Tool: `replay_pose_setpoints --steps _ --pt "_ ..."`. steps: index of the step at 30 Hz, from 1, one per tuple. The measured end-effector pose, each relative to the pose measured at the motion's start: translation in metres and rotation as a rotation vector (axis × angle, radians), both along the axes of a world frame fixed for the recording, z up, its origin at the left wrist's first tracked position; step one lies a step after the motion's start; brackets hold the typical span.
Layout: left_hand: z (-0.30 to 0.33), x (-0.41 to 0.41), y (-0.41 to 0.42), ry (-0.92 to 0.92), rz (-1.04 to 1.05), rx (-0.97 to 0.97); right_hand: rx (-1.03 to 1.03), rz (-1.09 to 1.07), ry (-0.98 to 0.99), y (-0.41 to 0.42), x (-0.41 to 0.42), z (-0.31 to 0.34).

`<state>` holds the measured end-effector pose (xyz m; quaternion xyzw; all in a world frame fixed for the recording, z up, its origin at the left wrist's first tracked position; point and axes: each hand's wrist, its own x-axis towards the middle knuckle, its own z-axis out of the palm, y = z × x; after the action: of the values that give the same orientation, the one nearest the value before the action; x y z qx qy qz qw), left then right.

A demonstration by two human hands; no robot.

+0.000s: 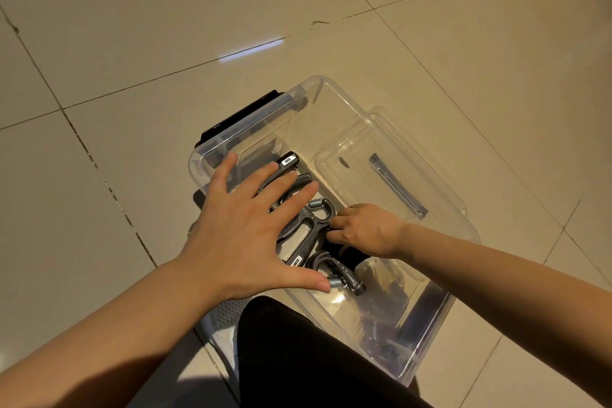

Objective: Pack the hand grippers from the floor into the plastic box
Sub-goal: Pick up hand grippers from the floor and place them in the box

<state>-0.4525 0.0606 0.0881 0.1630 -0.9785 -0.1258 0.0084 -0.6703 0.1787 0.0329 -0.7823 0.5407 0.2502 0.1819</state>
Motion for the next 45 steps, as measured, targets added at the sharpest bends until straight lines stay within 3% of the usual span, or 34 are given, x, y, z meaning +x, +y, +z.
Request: replay_pose_setpoints --steps 3,8,11,15,19,25,33,37,41,45 --pt "-0.001 0.001 0.0 -0.002 -0.005 0.019 0.098 -0.199 0.017 -0.002 0.004 0.0" --pt "0.002 0.004 -0.002 0.072 -0.004 0.121 0.088 -0.685 -0.224 -0.01 0.013 0.027" --pt "0.007 0.028 -0.007 0.274 0.029 0.29 -0.19 -0.92 -0.466 -0.012 0.03 0.054" --pt "0.017 0.099 -0.02 0.355 0.238 0.263 -0.612 -1.126 -0.812 -0.035 0.071 0.095" --pt "0.017 0.173 -0.023 0.265 0.515 0.33 -0.689 -0.933 -1.013 -0.077 0.13 0.125" --pt "0.002 0.263 -0.027 0.222 0.765 0.421 -0.269 -0.58 -0.953 -0.119 0.241 0.111" --pt "-0.044 0.379 -0.029 0.295 1.213 0.49 0.196 -0.275 -0.793 -0.175 0.349 0.072" --pt "-0.065 0.435 -0.029 0.336 1.398 0.494 0.231 -0.063 -0.692 -0.21 0.413 0.058" --pt "-0.081 0.486 -0.03 0.297 1.486 0.36 0.193 0.085 -0.582 -0.239 0.47 0.033" --pt "-0.09 0.538 -0.024 0.244 1.703 0.409 0.154 0.208 -0.454 -0.263 0.519 0.014"
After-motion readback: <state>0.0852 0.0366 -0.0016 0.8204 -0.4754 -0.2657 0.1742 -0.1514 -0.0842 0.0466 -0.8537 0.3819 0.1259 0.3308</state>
